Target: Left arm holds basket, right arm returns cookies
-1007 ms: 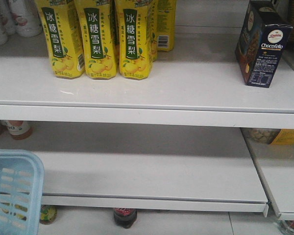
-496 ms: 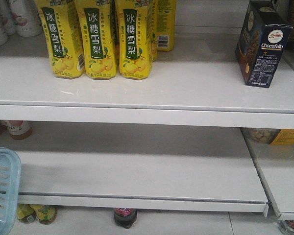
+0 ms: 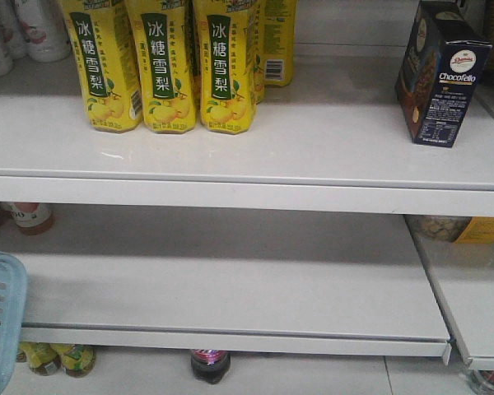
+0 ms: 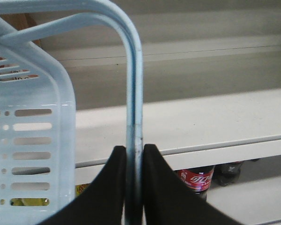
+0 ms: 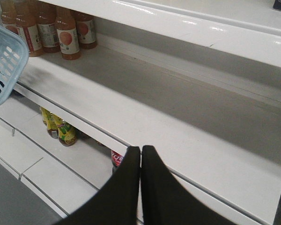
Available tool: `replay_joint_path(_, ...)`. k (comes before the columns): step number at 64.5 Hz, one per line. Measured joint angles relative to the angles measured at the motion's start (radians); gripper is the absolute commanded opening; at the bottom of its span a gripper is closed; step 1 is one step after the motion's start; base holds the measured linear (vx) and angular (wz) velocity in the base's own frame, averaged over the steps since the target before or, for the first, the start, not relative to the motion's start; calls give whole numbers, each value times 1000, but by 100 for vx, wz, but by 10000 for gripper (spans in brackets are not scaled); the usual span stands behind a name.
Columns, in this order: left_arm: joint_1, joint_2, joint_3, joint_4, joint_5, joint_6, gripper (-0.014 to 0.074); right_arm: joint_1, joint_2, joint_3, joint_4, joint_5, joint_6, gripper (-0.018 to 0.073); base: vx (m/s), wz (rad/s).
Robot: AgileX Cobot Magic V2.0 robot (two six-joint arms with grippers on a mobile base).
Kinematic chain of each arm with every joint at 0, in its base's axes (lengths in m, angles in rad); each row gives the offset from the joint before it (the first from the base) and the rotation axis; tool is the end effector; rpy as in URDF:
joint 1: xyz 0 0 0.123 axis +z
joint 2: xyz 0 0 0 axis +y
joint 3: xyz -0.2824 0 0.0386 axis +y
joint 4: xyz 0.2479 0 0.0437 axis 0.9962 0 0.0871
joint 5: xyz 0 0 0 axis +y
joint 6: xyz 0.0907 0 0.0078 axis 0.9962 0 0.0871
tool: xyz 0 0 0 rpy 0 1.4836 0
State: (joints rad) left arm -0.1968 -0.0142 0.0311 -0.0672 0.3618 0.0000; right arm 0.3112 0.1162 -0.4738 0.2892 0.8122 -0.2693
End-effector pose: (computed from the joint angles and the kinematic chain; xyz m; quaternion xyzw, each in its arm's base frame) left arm 0.0514 -0.0125 0.1709 0.0608 0.7998 -0.0868 0.5909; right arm 0.0177 0.0255 0.2914 -0.2119 0.7881 0.1540 0.5570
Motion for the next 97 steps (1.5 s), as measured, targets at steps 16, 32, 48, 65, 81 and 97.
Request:
replay_joint_path(16, 0, 0, 2, 8, -14, 0, -7, 0, 0, 0, 0, 0, 0, -3, 0, 0)
replay_joint_path(32, 65, 0, 2, 1, -18, 0, -7, 0, 0, 0, 0, 0, 0, -3, 0, 0)
replay_joint_path(48, 105, 0, 2, -15, -18, 0, -7, 0, 0, 0, 0, 0, 0, -3, 0, 0)
replay_joint_path(65, 105, 0, 2, -66, -18, 0, -7, 0, 0, 0, 0, 0, 0, -3, 0, 0)
replay_joint_path(81, 105, 0, 2, -66, -18, 0, -7, 0, 0, 0, 0, 0, 0, -3, 0, 0)
replay_joint_path(97, 105, 0, 2, -66, -18, 0, -7, 0, 0, 0, 0, 0, 0, -3, 0, 0)
